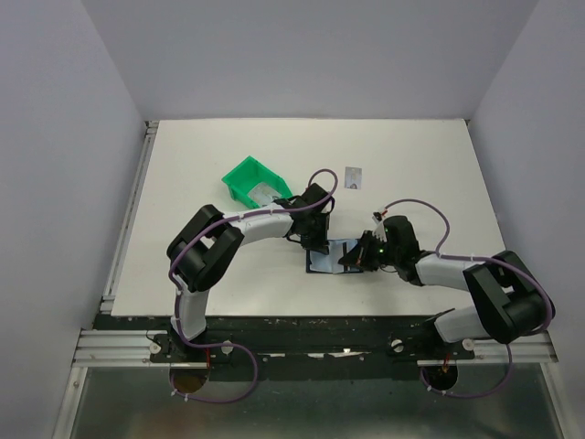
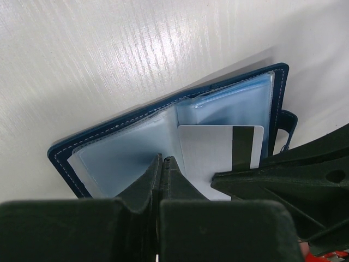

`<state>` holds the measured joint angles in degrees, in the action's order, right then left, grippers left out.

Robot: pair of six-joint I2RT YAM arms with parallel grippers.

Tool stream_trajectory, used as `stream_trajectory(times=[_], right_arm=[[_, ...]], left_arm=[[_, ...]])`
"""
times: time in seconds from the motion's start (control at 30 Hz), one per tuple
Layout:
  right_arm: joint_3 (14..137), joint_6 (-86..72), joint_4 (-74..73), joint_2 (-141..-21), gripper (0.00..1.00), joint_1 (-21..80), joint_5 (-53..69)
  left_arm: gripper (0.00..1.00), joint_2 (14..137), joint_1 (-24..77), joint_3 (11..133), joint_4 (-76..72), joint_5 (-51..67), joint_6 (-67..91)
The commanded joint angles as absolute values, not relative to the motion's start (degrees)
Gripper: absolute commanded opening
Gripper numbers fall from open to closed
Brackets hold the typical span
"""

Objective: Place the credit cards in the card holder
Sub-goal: Insert the credit card into the card holder.

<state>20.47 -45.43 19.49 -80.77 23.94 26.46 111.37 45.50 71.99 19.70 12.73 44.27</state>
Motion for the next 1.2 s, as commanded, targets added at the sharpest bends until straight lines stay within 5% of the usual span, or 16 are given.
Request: stream_trajectory(times=[0.0, 1.17], right_arm=[[19.0, -43.9, 17.2, -79.0, 0.0, 24.2, 25.8], [20.4, -42.0, 20.9, -83.0, 0.0, 24.2, 29.8]], left_arm=[[0.0, 112.6, 45.7, 71.3, 21.2, 12.8, 43.9], [0.0, 111.4, 45.8, 70.9, 20.9, 12.7, 43.7]])
